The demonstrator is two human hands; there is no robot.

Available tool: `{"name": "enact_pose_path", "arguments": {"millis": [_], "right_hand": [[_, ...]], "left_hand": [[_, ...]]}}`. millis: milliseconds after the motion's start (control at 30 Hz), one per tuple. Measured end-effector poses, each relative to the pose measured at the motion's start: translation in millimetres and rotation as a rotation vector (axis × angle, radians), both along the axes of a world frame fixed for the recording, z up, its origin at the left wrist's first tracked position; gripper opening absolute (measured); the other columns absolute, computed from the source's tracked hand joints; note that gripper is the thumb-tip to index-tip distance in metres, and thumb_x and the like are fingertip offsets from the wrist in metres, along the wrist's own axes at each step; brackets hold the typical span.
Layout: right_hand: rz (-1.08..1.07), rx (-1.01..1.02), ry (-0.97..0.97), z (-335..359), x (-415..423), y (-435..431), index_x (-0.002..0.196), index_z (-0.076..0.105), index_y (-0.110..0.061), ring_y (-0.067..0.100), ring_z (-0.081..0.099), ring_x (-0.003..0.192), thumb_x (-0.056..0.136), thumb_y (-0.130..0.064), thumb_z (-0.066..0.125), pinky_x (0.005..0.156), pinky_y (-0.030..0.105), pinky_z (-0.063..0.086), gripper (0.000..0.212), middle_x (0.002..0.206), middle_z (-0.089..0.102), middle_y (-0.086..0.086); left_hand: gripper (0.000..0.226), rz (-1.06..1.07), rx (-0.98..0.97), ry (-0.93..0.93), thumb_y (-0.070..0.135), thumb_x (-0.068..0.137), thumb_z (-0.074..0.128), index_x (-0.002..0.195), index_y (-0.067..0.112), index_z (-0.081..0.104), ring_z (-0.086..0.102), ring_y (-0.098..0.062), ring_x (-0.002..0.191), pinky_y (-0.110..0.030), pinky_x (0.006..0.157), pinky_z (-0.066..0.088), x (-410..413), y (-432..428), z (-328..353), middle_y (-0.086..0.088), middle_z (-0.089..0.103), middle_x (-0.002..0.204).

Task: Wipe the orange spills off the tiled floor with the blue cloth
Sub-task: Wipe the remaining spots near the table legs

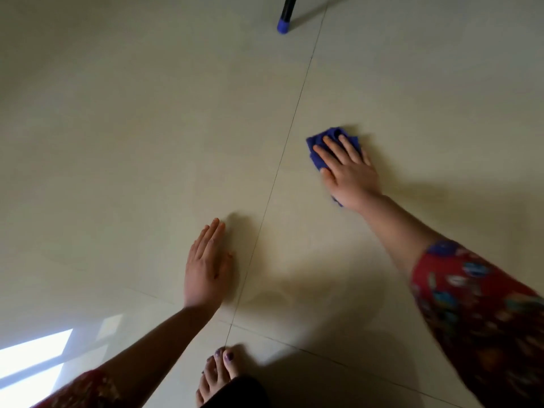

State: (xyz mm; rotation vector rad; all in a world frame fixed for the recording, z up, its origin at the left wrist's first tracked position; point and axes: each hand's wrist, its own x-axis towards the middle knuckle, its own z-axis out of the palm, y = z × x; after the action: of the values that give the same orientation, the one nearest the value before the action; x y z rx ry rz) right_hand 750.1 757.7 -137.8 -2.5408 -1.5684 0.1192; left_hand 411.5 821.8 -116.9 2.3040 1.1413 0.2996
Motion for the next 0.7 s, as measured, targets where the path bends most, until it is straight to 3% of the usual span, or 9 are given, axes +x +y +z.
{"name": "enact_pose_path", "arguments": {"millis": [100,167,267,400,533,600,700], "right_hand": [[0.079,-0.033,0.064,5.5,-51.2,49.3,0.149,0.033,-0.030,0.021,0.019,0.147,0.088,-0.046,0.010,0.116,0.045,0.014,0.067,0.158,0.027,-0.005],[0.298,-0.061,0.032,1.6,-105.3,38.3,0.147,0.038,-0.028,0.023,0.025,0.146,0.091,-0.043,0.016,0.114,0.046,0.019,0.062,0.156,0.032,-0.003],[0.596,-0.046,0.028,-1.8,-159.3,-52.4,0.148,0.037,-0.027,0.024,0.024,0.146,0.097,-0.040,0.032,0.115,0.046,0.019,0.052,0.156,0.032,0.000],[0.751,-0.089,0.035,7.3,-128.0,-197.2,0.148,0.035,-0.031,0.022,0.018,0.148,0.099,-0.040,0.037,0.118,0.046,0.015,0.050,0.157,0.029,-0.004],[0.445,-0.119,-0.054,9.8,-46.2,-272.7,0.151,0.027,-0.026,0.028,0.022,0.146,0.100,-0.040,0.031,0.117,0.051,0.020,0.053,0.155,0.033,0.005],[0.107,-0.083,-0.059,5.7,-19.4,-276.8,0.151,0.026,-0.023,0.030,0.023,0.145,0.099,-0.040,0.030,0.112,0.054,0.029,0.054,0.156,0.032,0.008],[-0.467,-0.029,0.018,6.1,-7.6,-235.6,0.143,0.042,-0.018,0.036,0.035,0.138,0.092,-0.038,0.032,0.107,0.055,0.036,0.056,0.150,0.040,0.012]], "left_hand": [[0.051,0.049,-0.003,-0.076,0.020,0.092,0.044,0.142,0.012,0.044,0.032,-0.016,0.141,-0.043,0.114,0.030,-5.9,-0.9,-0.1,0.003,0.037,0.149],[0.050,0.086,-0.017,-0.129,0.016,0.091,0.043,0.139,0.008,0.047,0.037,-0.019,0.138,-0.041,0.113,0.032,-9.3,-4.4,-0.7,0.001,0.040,0.147],[0.048,0.111,-0.063,-0.201,0.019,0.091,0.041,0.137,0.006,0.048,0.041,-0.021,0.134,-0.041,0.111,0.035,-8.0,-8.3,1.9,-0.004,0.044,0.145],[0.047,-0.009,-0.121,-0.196,0.027,0.094,0.041,0.139,0.014,0.045,0.040,-0.015,0.134,-0.033,0.110,0.034,-0.5,-25.0,9.1,0.000,0.043,0.146],[0.048,-0.176,-0.171,-0.198,0.027,0.093,0.041,0.139,0.017,0.046,0.036,-0.004,0.134,-0.020,0.111,0.029,22.7,-47.2,15.5,0.006,0.044,0.144],[0.047,-0.245,-0.186,-0.186,0.028,0.093,0.041,0.138,0.018,0.047,0.037,-0.003,0.133,-0.013,0.110,0.026,36.1,-55.4,18.5,0.007,0.045,0.143],[0.042,-0.299,-0.209,-0.173,0.027,0.094,0.044,0.135,0.019,0.049,0.041,-0.003,0.129,-0.006,0.105,0.026,51.5,-60.1,24.8,0.009,0.048,0.139]]}}
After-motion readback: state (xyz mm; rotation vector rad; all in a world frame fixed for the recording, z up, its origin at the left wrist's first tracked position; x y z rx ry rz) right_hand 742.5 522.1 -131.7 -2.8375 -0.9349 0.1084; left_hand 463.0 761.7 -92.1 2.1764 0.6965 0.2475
